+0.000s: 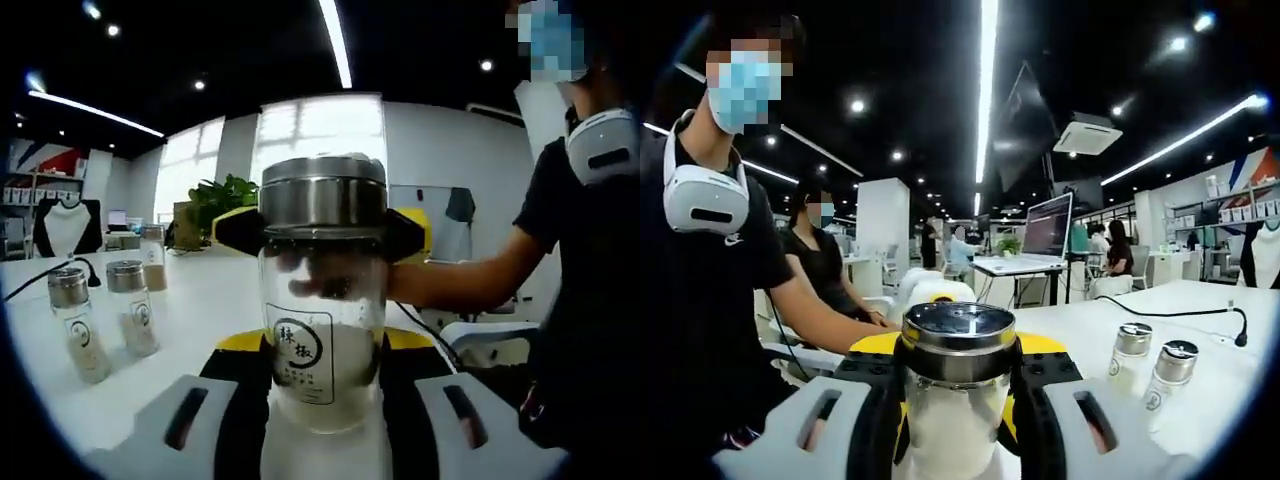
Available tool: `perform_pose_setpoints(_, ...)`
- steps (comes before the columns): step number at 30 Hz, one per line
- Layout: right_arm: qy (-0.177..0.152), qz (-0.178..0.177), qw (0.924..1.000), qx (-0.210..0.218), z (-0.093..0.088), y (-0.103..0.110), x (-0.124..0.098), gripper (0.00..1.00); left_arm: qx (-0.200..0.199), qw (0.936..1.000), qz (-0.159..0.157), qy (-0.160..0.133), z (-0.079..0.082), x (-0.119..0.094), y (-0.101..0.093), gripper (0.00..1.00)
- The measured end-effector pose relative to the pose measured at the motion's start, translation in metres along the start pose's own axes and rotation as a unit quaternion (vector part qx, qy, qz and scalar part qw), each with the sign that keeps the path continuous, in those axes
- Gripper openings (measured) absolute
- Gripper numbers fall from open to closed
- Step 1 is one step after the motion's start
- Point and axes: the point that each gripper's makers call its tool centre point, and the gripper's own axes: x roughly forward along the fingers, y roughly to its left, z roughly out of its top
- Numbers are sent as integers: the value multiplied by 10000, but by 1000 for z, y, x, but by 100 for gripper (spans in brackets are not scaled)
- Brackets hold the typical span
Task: Rotate the seasoning bottle until the label or dispensing opening points toward the visible target arrow and the bottle remains upright within the marked orientation range
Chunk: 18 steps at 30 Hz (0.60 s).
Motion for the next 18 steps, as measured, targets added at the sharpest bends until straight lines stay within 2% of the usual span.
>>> perform_pose_setpoints(2, 19, -75, 10000, -30, -1, -2, 1, 40, 17, 9998, 190, 84, -2, 0, 5, 44)
perform_pose_setpoints(4, 163, -271, 9993, -223, -6, -5, 5, 40, 171, 9978, 587, 248, -6, 1, 14, 44)
perform_pose_setpoints(8, 141, -646, 9973, -310, -9, -11, 9, 39, 54, 9934, 1106, 312, -9, 2, 25, 44)
perform_pose_setpoints(11, 286, -829, 9951, -455, -15, -11, 12, 39, 156, 9908, 1276, 431, -14, 2, 31, 44)
perform_pose_setpoints(15, 250, -920, 9946, -407, -16, -11, 13, 39, 134, 9897, 1343, 486, -16, 0, 34, 44)
perform_pose_setpoints(18, 284, -1235, 9907, -487, -16, -17, 15, 38, 119, 9857, 1608, 496, -16, -3, 44, 44)
